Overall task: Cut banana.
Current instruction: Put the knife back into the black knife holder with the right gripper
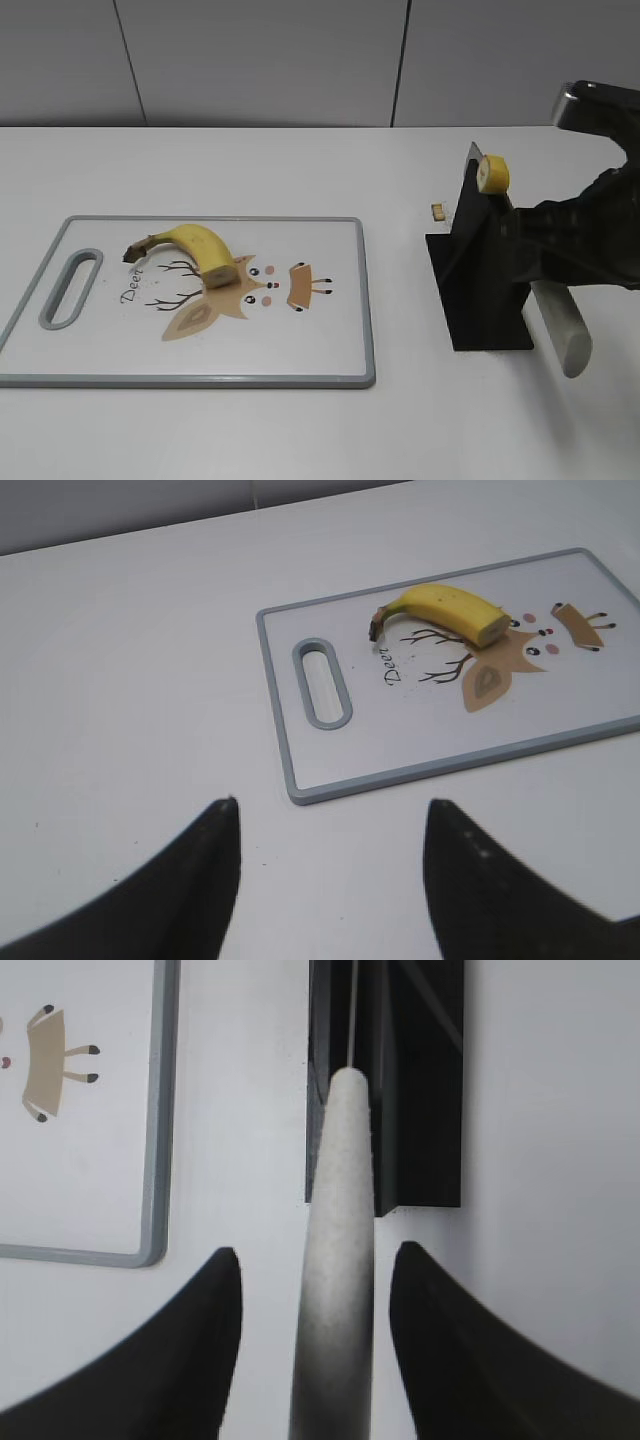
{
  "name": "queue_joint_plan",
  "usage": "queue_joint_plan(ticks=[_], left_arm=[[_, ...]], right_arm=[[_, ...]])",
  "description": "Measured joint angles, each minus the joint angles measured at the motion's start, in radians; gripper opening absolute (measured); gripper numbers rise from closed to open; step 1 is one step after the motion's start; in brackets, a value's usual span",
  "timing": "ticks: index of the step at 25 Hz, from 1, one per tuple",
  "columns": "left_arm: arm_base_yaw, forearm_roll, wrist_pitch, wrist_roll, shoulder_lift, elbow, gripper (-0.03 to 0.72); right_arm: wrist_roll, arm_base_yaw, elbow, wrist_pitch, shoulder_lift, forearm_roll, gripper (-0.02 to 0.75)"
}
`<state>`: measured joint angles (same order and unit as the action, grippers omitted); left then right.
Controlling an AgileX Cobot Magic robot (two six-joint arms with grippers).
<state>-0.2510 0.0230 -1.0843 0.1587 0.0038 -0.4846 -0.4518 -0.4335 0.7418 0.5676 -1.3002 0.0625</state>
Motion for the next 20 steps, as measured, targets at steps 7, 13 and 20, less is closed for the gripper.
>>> queue_joint_plan(ticks=[7, 13, 20], left_arm=[[0.0, -0.001, 0.0, 0.0, 0.0, 0.0, 0.552], [0.0, -0.001, 0.0, 0.0, 0.0, 0.0, 0.552], [0.0, -0.001, 0.0, 0.0, 0.0, 0.0, 0.552]], right_arm=[[0.053, 0.0, 0.0, -0.001, 0.0, 0.007, 0.426], [0.166, 0.0, 0.06, 0.057, 0.011, -0.005, 0.624], [0.382, 0.0, 0.212, 0.173, 0.123, -0.017, 0.644]])
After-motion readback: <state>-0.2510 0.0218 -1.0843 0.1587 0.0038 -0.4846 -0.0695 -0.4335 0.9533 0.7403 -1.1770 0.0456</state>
